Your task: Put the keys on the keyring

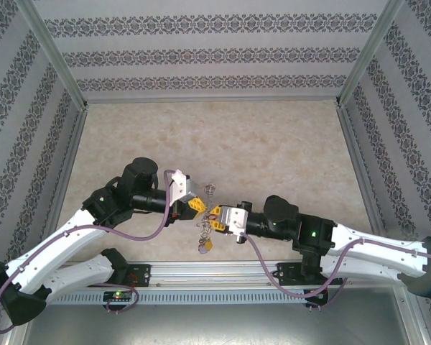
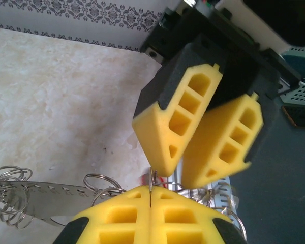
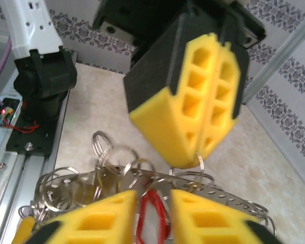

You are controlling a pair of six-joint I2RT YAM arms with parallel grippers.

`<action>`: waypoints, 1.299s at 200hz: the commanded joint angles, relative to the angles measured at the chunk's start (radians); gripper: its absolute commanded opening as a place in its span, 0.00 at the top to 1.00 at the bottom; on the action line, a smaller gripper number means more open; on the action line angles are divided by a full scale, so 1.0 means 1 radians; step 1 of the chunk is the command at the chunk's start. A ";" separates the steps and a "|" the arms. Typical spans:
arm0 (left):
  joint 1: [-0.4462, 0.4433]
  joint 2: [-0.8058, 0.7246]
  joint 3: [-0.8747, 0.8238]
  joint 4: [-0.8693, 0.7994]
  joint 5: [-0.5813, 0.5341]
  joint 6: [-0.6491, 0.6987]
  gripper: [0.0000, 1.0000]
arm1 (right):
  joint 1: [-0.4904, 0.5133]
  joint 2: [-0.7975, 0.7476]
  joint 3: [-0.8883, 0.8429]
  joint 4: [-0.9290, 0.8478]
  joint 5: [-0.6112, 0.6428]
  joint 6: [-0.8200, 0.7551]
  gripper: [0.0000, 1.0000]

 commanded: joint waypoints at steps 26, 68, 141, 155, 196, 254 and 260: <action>-0.008 -0.030 0.036 0.064 -0.003 -0.003 1.00 | 0.012 -0.108 -0.044 -0.020 0.064 0.038 0.63; -0.010 -0.035 0.030 0.064 0.007 0.011 1.00 | -0.015 -0.233 -0.060 0.035 0.095 0.111 0.65; -0.055 -0.091 -0.031 0.195 0.005 -0.021 1.00 | -0.120 -0.092 0.014 0.110 -0.227 0.268 0.70; -0.057 -0.107 -0.049 0.230 0.015 -0.039 1.00 | -0.119 -0.080 0.011 0.124 -0.235 0.281 0.70; -0.056 -0.124 -0.079 0.281 0.033 -0.070 1.00 | -0.119 -0.067 0.008 0.166 -0.257 0.286 0.73; -0.056 -0.126 -0.103 0.340 0.055 -0.104 1.00 | -0.119 -0.030 0.024 0.176 -0.252 0.280 0.79; -0.057 -0.127 -0.104 0.342 0.056 -0.105 1.00 | -0.119 -0.029 0.024 0.174 -0.250 0.279 0.80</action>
